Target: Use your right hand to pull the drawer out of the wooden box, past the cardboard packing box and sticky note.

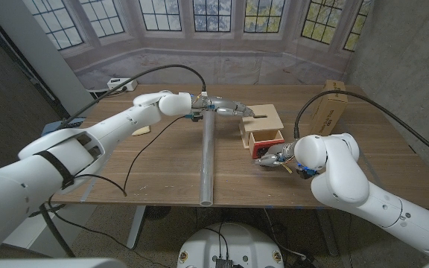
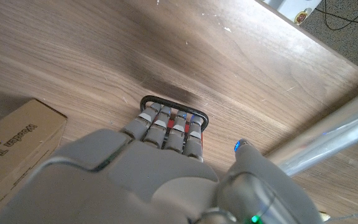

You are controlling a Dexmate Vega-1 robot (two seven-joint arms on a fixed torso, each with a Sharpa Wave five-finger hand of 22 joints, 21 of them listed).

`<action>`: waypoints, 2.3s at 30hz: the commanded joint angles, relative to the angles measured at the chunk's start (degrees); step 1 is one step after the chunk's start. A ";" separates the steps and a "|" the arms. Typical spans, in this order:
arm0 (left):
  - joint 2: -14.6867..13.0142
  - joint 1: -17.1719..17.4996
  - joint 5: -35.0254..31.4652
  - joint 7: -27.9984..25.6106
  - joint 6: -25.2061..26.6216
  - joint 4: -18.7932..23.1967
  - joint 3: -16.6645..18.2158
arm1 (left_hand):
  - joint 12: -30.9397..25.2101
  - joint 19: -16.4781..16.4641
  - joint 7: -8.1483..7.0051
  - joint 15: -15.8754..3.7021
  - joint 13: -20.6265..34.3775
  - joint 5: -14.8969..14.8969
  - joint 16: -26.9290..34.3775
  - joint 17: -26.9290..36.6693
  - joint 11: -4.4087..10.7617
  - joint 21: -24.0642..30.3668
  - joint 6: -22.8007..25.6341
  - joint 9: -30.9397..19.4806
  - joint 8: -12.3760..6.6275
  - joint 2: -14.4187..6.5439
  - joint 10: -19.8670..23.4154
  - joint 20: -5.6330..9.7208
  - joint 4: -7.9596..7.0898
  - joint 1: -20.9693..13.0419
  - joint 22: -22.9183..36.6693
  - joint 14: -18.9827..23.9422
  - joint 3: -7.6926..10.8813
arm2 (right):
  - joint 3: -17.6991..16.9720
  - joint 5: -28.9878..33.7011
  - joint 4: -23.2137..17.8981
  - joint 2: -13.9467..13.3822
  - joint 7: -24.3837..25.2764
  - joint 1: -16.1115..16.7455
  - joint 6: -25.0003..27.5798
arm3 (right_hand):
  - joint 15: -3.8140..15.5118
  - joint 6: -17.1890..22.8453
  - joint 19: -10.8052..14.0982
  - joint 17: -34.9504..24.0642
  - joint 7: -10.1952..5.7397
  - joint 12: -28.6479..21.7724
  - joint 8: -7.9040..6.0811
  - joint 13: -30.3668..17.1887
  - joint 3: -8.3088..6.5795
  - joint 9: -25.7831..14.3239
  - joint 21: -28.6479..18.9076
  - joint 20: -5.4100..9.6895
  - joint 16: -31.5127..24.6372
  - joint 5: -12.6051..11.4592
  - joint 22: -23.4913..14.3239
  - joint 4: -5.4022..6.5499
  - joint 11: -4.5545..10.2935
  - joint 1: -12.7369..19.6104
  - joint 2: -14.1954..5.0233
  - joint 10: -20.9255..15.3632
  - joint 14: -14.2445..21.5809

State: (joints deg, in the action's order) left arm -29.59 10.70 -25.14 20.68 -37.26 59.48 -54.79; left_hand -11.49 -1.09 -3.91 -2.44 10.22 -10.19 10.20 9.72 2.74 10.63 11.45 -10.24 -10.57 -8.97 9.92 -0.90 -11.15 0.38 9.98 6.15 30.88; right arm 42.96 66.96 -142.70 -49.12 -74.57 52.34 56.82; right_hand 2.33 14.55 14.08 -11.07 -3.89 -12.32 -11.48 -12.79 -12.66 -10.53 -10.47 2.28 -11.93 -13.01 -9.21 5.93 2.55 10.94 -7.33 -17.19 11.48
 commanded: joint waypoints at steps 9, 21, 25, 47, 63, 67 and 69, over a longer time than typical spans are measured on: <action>-0.65 0.67 0.22 0.71 0.31 0.33 0.24 | -0.38 0.08 -0.17 0.26 0.33 -0.32 0.40 0.29 -0.03 0.58 0.12 -0.16 0.00 -0.46 0.72 -0.60 0.04 0.23 0.13 0.57 -0.34 | -1.97 4.26 -0.85 1.16 -4.39 2.39 -1.07 | 3.05 0.35 0.72 -0.10 0.17 -0.01 -0.10 0.01 -0.57 -0.33 -0.24 3.45 0.30 -0.51 -0.29 0.04 -0.21 -0.53 0.22 -0.33 0.33; -0.62 0.58 0.37 0.67 0.08 -0.14 0.32 | -0.32 0.08 -0.17 0.22 0.33 -0.33 0.36 0.27 0.03 0.58 0.06 -0.16 0.01 -0.51 0.68 -0.60 0.07 0.18 0.11 0.56 -0.43 | 0.65 4.03 -1.52 -0.80 -4.39 0.56 1.81 | 3.10 0.34 0.73 -0.10 0.20 0.04 -0.08 -0.01 -0.64 -0.33 -0.23 3.45 0.33 -0.55 -0.29 0.03 -0.18 -0.63 0.25 -0.30 0.32; -0.58 0.53 0.25 0.57 -0.04 -0.29 0.26 | -0.31 0.08 -0.19 0.21 0.33 -0.34 0.35 0.27 0.04 0.59 0.06 -0.15 0.00 -0.54 0.72 -0.59 0.08 0.16 0.11 0.58 -0.48 | 1.19 3.81 -1.65 -1.23 -4.39 0.25 2.39 | 3.08 0.33 0.76 -0.09 0.22 0.06 -0.06 -0.01 -0.66 -0.33 -0.23 3.47 0.32 -0.56 -0.29 0.02 -0.20 -0.66 0.26 -0.29 0.35; -1.00 1.07 0.17 0.86 0.59 1.04 0.45 | -0.21 0.13 -0.20 0.33 0.33 -0.37 0.30 0.25 0.01 0.57 -0.01 -0.15 0.00 -0.64 0.70 -0.58 0.12 0.08 0.08 0.63 -0.62 | 11.49 1.87 -4.16 -7.12 -4.39 -7.67 11.36 | 2.91 0.20 0.76 -0.12 0.32 0.12 0.01 -0.04 -0.72 -0.34 -0.20 3.48 0.38 -0.62 -0.29 0.05 -0.21 -0.95 0.36 -0.28 0.28; -1.09 1.66 -0.01 1.10 1.84 2.73 0.61 | -0.11 0.14 -0.04 0.43 0.34 -0.38 0.25 0.24 -0.08 0.57 -0.33 -0.15 0.08 -0.70 0.54 -0.58 0.16 0.02 0.07 0.57 -0.68 | 14.55 1.72 -6.19 -10.09 -4.39 -8.74 15.40 | 2.93 0.19 0.73 -0.12 0.28 0.17 0.02 -0.05 -0.75 -0.34 -0.19 3.40 0.40 -0.65 -0.29 0.06 -0.17 -1.13 0.42 -0.22 0.26; -1.40 2.06 -0.08 1.26 2.44 3.76 0.77 | -0.09 0.13 -0.04 0.43 0.34 -0.38 0.25 0.24 -0.11 0.57 -0.32 -0.15 0.07 -0.71 0.51 -0.57 0.17 0.00 0.07 0.58 -0.69 | 14.12 1.82 -6.40 -10.16 -4.39 -8.06 15.41 | 2.96 0.17 0.72 -0.12 0.33 0.18 0.03 -0.06 -0.77 -0.34 -0.18 3.37 0.40 -0.67 -0.29 0.06 -0.31 -1.17 0.43 -0.21 0.27; -1.65 2.35 -0.05 1.41 2.84 4.44 0.91 | -0.09 0.13 -0.09 0.42 0.34 -0.38 0.24 0.23 -0.09 0.57 -0.31 -0.15 0.05 -0.71 0.54 -0.56 0.18 -0.01 0.06 0.58 -0.70 | 14.00 1.83 -6.58 -10.34 -4.39 -7.78 15.42 | 2.92 0.17 0.73 -0.12 0.30 0.19 0.04 -0.06 -0.78 -0.34 -0.19 3.39 0.40 -0.67 -0.29 0.06 -0.31 -1.19 0.43 -0.20 0.28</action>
State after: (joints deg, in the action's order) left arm -30.67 12.15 -24.89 21.48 -35.65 61.62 -54.23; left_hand -11.23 -0.92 -4.11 -2.34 10.20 -10.19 9.99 9.71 2.86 10.83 11.23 -10.30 -10.53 -8.97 10.00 -0.73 -10.99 0.38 9.66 5.99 30.42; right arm 56.47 68.75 -148.39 -58.25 -79.02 43.92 71.01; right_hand 2.34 14.53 14.28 -11.05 -3.89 -12.33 -11.48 -12.80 -13.05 -10.80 -10.80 2.47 -11.66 -13.34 -9.21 6.01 2.48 10.19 -7.03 -17.26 11.48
